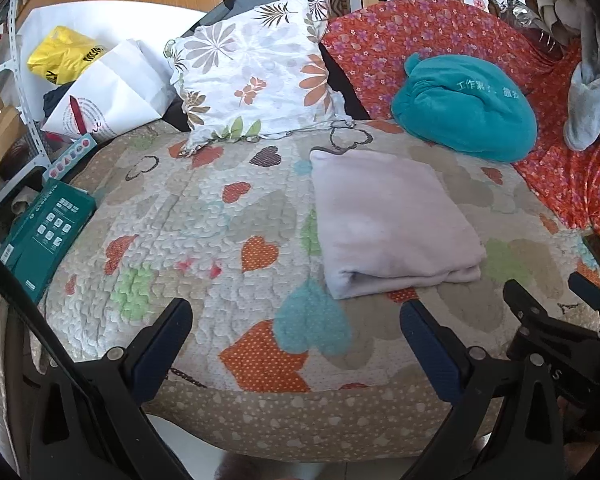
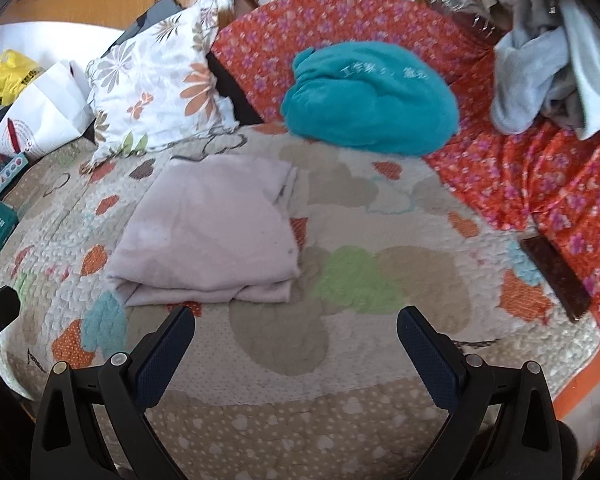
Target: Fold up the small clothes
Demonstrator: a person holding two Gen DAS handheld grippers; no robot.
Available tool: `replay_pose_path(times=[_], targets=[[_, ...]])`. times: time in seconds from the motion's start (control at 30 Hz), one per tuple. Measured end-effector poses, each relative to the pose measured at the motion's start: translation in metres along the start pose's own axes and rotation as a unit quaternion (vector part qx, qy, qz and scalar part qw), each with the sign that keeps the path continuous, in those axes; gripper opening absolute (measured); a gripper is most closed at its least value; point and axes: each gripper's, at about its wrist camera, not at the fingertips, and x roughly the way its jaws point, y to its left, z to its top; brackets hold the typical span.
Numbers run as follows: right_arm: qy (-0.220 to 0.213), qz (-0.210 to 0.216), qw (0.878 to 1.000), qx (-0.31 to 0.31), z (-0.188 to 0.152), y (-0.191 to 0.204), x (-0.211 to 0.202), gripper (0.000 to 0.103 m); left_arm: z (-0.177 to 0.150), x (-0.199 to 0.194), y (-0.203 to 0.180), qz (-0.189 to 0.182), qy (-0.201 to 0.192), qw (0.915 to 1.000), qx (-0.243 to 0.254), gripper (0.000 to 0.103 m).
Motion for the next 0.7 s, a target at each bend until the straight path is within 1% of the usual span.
replay_pose_path(times=[0.1,0.2,0.3,0.4,0.47,0.57,0.7], targets=[[-0.016,0.002,1.0,0.011,0.001,-0.002,-0.004,0.103,0.004,0.006,-0.002,-0.003,0.009,0.9999,0.004,0.103],[-0.023,-0.003,0.999,0.025,0.0,-0.005,0.001,0.103,0.01,0.015,-0.006,-0.002,0.022,0.9996,0.017,0.103],[0.005,0.002,1.0,0.03,-0.001,-0.008,0.016,0.103,0.013,0.024,-0.009,-0.002,0.026,0.9994,0.023,0.103],[0.015,-0.013,0.999,0.035,-0.004,-0.013,0.025,0.103,0.015,0.045,-0.01,-0.009,0.053,0.9983,0.02,0.103],[0.023,-0.016,0.999,0.037,-0.004,-0.016,0.031,0.103,0.014,0.058,-0.011,-0.006,0.068,0.9975,0.019,0.103],[0.026,-0.025,0.998,0.042,-0.005,-0.02,0.041,0.103,0.014,0.071,-0.013,-0.004,0.081,0.9966,0.016,0.103],[0.023,-0.03,0.999,0.037,-0.004,-0.017,0.051,0.103,0.016,0.079,-0.016,-0.007,0.086,0.9961,0.018,0.103]])
